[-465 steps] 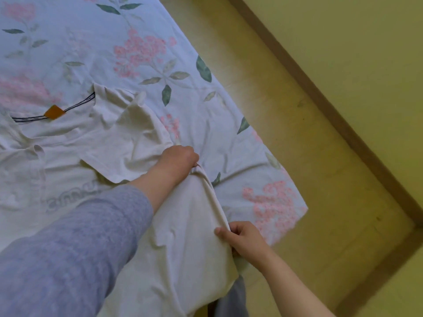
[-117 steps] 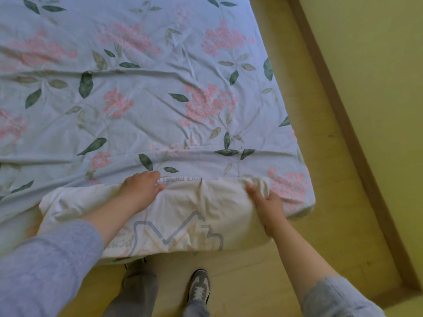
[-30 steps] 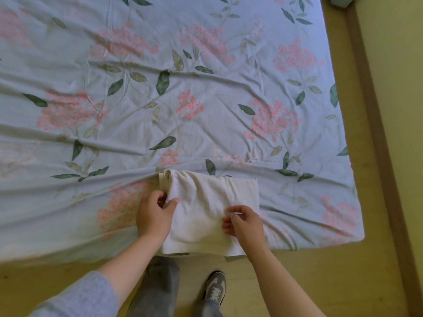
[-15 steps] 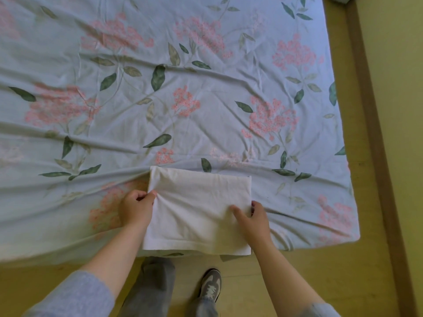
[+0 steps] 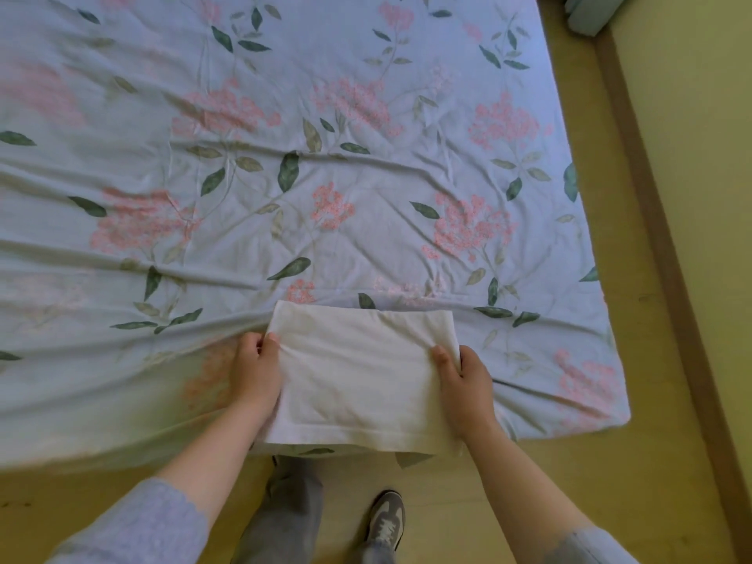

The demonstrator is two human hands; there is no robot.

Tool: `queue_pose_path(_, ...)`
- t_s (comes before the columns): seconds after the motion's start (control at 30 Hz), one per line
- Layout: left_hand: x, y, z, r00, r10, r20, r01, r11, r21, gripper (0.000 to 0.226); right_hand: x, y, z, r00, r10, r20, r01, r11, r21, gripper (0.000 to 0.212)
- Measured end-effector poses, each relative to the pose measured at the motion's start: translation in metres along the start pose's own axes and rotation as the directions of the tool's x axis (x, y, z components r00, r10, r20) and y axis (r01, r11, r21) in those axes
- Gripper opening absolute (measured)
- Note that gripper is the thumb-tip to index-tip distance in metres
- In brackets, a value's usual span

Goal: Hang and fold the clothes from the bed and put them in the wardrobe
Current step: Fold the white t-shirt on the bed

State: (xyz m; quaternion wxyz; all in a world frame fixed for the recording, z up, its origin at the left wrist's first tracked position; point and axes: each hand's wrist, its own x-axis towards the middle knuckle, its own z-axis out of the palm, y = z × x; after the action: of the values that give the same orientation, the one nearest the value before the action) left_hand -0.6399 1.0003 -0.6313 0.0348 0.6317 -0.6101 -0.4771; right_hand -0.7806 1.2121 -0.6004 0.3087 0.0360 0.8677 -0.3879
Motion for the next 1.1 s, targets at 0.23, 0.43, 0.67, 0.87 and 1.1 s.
queue_pose_path(0.23,-0.060,0.049,-0.056,0.991,0.133,0.010,-0.131,0.983,-0.130,0.028,-0.048,-0.057,-0.059,0.987,-0.158,-0.035,0.158,0.987,0.003,0.034)
queue_pose_path(0.43,-0.117,0.139,-0.142,0.947,0.259,-0.189,-0.304,0.913,-0.273,0.028,-0.099,-0.172,-0.108,0.917,-0.392,-0.069,0.394,0.919,0.021,0.038)
queue_pose_path(0.67,-0.159,0.205,-0.294,0.857,0.332,-0.395,-0.465,0.828,-0.314,0.031,-0.186,-0.316,-0.107,0.776,-0.629,-0.051,0.631,0.775,0.040,0.039)
queue_pose_path(0.87,-0.164,0.221,-0.447,0.771,0.354,-0.529,-0.572,0.752,-0.329,0.027,-0.277,-0.437,-0.052,0.605,-0.796,-0.031,0.796,0.602,0.070,0.040)
queue_pose_path(1.1,-0.162,0.212,-0.582,0.751,0.239,-0.616,-0.574,0.697,-0.429,0.038,-0.355,-0.528,0.028,0.484,-0.875,0.028,0.867,0.484,0.115,0.042)
